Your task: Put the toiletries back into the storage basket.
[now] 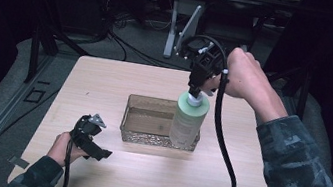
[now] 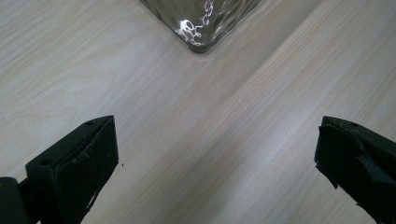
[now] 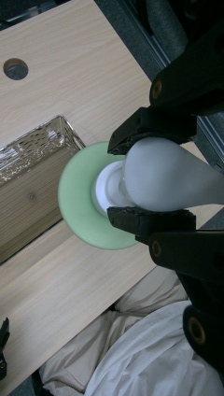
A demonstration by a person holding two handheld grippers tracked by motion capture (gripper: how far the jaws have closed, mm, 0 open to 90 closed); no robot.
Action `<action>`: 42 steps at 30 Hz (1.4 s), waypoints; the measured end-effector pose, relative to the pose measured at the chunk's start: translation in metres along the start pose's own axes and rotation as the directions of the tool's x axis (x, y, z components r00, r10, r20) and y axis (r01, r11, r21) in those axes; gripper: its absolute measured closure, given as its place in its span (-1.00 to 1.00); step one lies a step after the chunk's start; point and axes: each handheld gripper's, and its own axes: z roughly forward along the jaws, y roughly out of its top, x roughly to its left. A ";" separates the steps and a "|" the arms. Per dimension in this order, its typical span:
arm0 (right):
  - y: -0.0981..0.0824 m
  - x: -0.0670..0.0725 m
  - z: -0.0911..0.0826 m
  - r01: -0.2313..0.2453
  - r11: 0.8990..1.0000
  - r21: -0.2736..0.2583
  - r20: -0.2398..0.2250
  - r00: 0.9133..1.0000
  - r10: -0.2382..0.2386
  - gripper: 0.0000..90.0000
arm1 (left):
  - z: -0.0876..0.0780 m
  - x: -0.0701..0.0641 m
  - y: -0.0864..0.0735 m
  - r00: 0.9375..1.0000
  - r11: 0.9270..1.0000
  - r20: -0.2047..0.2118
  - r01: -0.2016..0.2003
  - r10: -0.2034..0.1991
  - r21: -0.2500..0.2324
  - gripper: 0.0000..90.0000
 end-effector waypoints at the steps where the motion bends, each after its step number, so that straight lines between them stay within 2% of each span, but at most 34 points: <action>1: 0.001 -0.001 -0.001 -0.003 1.000 0.004 0.002 1.000 0.003 0.40 | 0.000 0.000 0.000 1.000 1.000 -0.001 -0.001 0.001 0.000 -1.00; 6: 0.003 -0.007 -0.001 -0.016 1.000 0.005 0.015 1.000 0.016 0.40 | 0.000 0.000 0.000 1.000 1.000 0.001 0.000 0.000 0.001 -1.00; 27: 0.013 -0.026 0.002 -0.055 0.998 -0.008 0.015 0.998 0.055 0.40 | 0.002 0.001 0.000 1.000 1.000 0.015 -0.009 0.009 0.011 -1.00; 42: 0.023 -0.033 0.013 -0.081 0.997 0.007 0.018 0.997 0.081 0.40 | 0.003 0.000 0.000 1.000 1.000 0.017 -0.012 0.012 0.014 -1.00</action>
